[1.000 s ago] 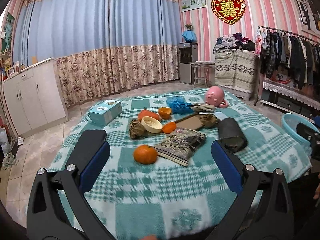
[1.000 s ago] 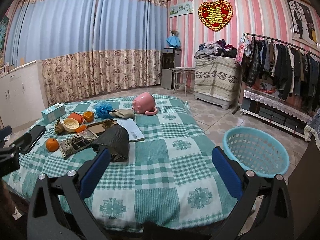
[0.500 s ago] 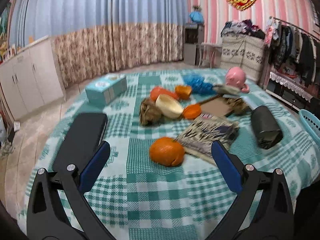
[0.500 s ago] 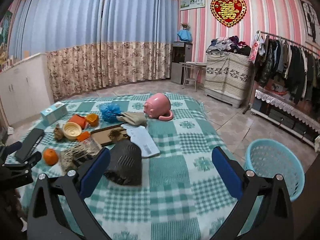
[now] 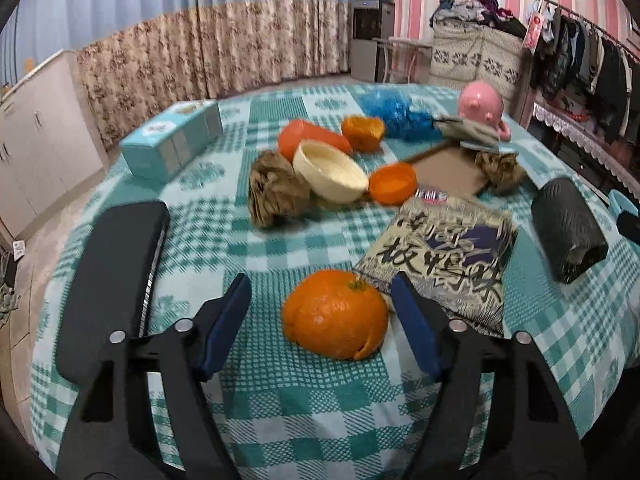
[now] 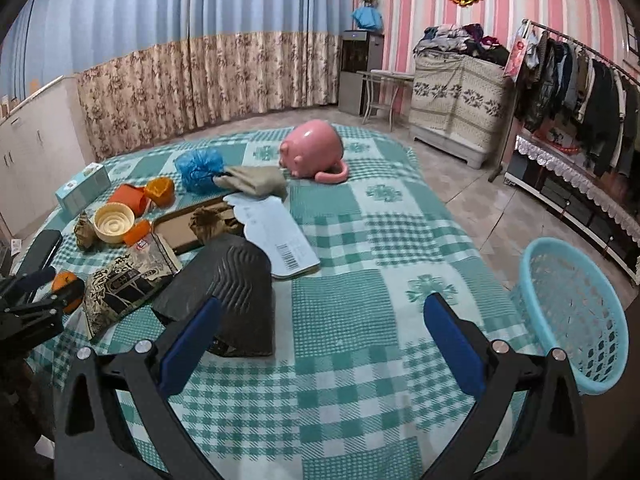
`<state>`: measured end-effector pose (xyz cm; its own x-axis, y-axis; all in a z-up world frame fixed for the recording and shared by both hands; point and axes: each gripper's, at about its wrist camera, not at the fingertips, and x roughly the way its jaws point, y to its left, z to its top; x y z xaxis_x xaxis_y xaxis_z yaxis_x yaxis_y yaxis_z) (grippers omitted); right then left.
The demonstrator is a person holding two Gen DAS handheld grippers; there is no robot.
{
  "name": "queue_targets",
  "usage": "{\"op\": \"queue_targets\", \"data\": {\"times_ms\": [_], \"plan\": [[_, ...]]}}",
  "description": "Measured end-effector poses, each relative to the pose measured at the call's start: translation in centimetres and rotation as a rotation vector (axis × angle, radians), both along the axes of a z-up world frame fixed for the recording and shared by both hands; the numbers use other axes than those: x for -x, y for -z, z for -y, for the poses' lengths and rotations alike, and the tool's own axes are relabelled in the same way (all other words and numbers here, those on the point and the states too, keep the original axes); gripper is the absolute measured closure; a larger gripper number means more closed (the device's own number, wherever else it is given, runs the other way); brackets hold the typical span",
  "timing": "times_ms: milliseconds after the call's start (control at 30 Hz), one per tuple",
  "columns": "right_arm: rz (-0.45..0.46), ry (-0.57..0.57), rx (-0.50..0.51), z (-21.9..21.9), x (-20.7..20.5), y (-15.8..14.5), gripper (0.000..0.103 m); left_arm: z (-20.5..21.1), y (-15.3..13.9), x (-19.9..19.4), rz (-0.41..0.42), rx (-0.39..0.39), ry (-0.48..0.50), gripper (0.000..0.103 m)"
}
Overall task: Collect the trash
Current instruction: 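Grasp the mandarin orange with the left tool while the right tool grasps the black ribbed pad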
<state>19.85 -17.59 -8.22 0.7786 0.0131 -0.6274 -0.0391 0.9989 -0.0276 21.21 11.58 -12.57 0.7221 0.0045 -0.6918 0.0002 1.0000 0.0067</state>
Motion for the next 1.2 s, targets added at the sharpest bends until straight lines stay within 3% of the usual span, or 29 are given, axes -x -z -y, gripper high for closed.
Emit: {"op": "queue_targets", "data": {"times_ms": [67, 267, 400, 733, 767, 800, 900, 933, 1000, 1033, 1067, 1200], "plan": [[-0.008, -0.023, 0.013, -0.8, -0.5, 0.1, 0.004, -0.1, -0.1, 0.2, 0.008, 0.018, 0.016, 0.045], [-0.013, -0.058, -0.024, -2.3, -2.1, -0.1, 0.004, -0.4, -1.4, 0.8, 0.036, 0.019, 0.028, 0.061], [-0.057, -0.049, -0.007, -3.1, -3.9, 0.6, 0.004, -1.4, -2.7, 1.0, 0.059, 0.010, -0.004, 0.061], [-0.185, -0.136, -0.083, -5.2, -5.7, 2.3, 0.005, -3.0, -4.2, 0.3, 0.070, 0.001, -0.054, 0.061], [-0.190, -0.160, -0.098, -5.3, -5.5, 2.6, 0.007, -2.9, -4.4, 0.3, 0.074, -0.005, -0.055, 0.061], [-0.196, -0.175, -0.108, -5.4, -5.4, 2.7, 0.017, -2.8, -4.5, 0.3, 0.079, -0.009, -0.054, 0.061], [-0.187, -0.198, -0.142, -4.9, -4.8, 3.0, 0.020, -2.8, -4.5, 0.4, 0.078, -0.007, -0.052, 0.061], [-0.186, -0.201, -0.152, -4.7, -4.7, 3.0, 0.020, -2.7, -4.3, 0.4, 0.072, 0.000, -0.053, 0.061], [-0.178, -0.201, -0.179, -4.1, -4.4, 3.0, 0.023, -2.3, -3.6, 0.4, 0.047, 0.012, -0.048, 0.050], [-0.173, -0.198, -0.189, -3.8, -4.3, 2.9, 0.023, -1.9, -2.9, 0.4, 0.029, 0.004, -0.051, 0.038], [-0.165, -0.194, -0.198, -3.4, -4.1, 2.7, 0.025, -1.5, -2.5, 0.5, 0.023, -0.004, -0.049, 0.033], [-0.133, -0.177, -0.205, -1.8, -3.4, 1.8, 0.027, -0.2, -1.3, 0.6, 0.007, -0.020, -0.020, 0.031]]}}
